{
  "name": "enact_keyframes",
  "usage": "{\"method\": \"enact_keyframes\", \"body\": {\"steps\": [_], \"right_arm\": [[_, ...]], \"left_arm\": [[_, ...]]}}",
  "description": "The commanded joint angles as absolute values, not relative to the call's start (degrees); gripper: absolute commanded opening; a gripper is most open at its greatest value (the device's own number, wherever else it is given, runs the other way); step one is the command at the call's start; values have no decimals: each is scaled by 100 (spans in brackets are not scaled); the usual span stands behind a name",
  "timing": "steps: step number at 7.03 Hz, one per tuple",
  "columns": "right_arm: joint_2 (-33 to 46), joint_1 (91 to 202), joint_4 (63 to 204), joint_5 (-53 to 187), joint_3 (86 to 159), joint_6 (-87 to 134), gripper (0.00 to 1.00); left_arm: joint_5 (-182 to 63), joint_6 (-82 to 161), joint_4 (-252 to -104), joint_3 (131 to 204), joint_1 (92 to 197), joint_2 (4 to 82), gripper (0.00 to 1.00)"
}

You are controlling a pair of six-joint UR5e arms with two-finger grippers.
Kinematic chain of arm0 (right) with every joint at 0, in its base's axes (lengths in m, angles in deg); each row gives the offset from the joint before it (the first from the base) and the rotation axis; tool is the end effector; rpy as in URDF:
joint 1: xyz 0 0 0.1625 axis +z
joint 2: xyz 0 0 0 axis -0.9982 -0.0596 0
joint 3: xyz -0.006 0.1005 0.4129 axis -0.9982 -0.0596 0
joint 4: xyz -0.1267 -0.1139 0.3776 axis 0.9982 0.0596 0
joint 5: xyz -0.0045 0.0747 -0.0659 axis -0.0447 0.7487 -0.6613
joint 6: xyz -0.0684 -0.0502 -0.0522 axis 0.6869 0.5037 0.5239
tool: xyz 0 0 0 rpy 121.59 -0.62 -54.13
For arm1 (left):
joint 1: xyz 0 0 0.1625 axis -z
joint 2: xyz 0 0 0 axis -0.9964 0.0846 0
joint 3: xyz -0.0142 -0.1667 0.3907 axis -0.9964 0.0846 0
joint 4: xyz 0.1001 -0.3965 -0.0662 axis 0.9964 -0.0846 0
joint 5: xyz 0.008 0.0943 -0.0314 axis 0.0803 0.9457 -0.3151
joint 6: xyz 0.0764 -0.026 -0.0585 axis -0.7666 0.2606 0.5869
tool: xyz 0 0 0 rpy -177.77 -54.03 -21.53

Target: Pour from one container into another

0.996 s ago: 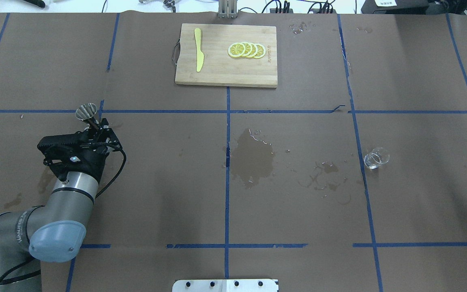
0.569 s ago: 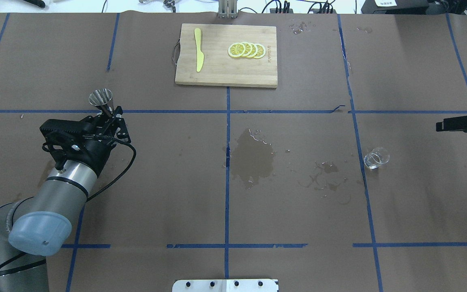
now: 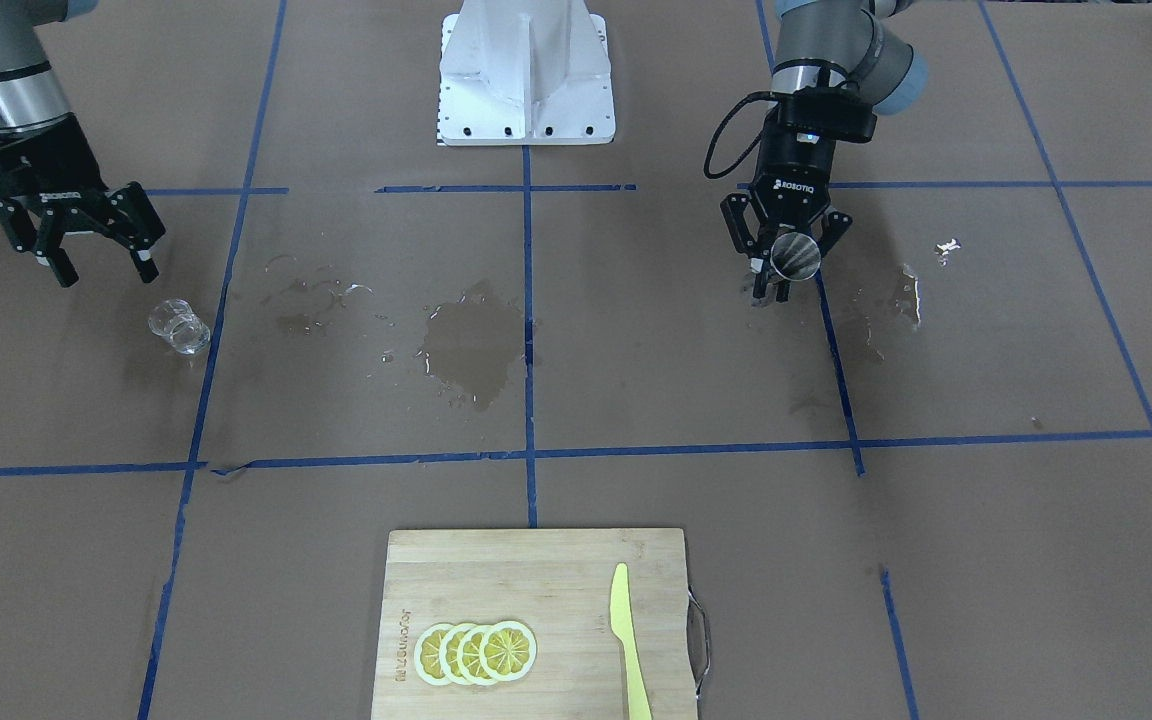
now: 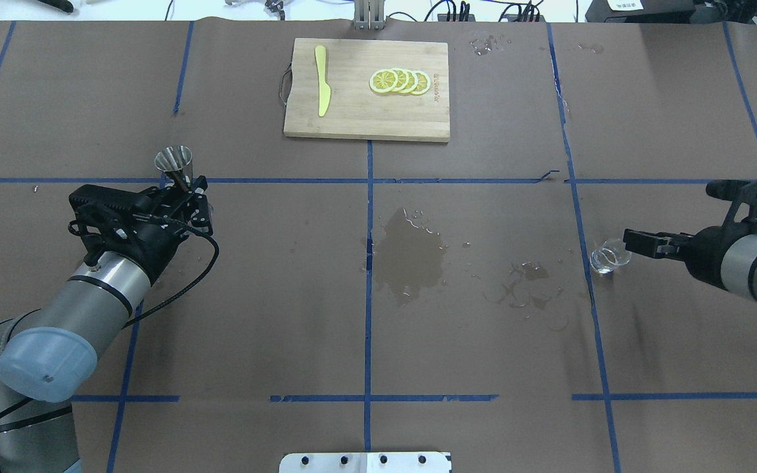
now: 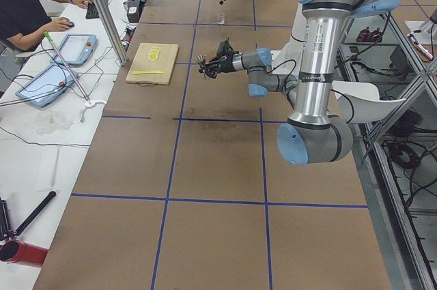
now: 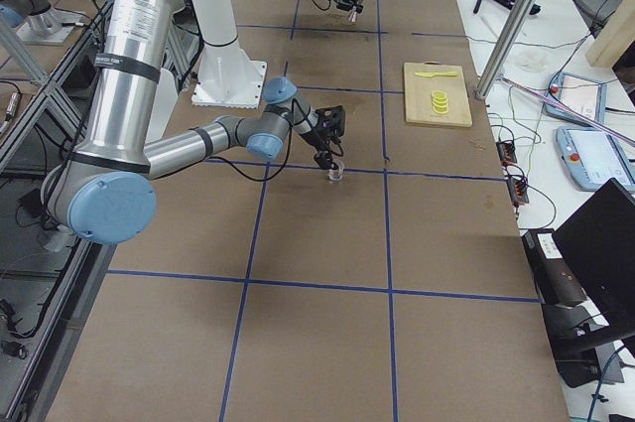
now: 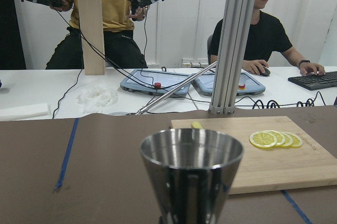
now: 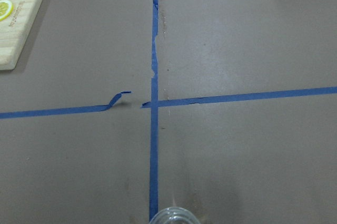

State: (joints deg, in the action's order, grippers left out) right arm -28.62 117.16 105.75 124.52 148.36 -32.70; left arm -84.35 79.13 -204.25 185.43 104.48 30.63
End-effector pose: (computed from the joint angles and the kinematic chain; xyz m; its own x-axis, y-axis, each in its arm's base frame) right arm -0.2753 -0.3372 0.4517 0.6533 0.0417 0.7560 -0.4458 0.8283 0.3395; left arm 0.4017 -0.3553 0.3262 0.6605 0.2109 -0.7206 0.6099 0.4091 0.6787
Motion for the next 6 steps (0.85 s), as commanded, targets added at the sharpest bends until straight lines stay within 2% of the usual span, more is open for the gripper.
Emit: {"method": "enact_keyframes", "body": {"steps": [1, 3, 4, 6], "right_arm": [[-2873, 10700, 10562, 10868, 14823, -3553, 100], [-2821, 10032, 10205, 9271, 14124, -3553, 100], [-2812, 9977, 9540, 9046, 13615, -3501, 100], [-2777, 9837, 9393, 8695, 13322, -3465, 100]], "left_arm": [[-8574, 7585, -20770, 18509, 10457, 3013, 0], [-8574, 7584, -20781, 18491, 10457, 3004, 0], [-8574, 7584, -20781, 18482, 10466, 3004, 0], [-8574, 7584, -20781, 18430, 10466, 3004, 0]]}}
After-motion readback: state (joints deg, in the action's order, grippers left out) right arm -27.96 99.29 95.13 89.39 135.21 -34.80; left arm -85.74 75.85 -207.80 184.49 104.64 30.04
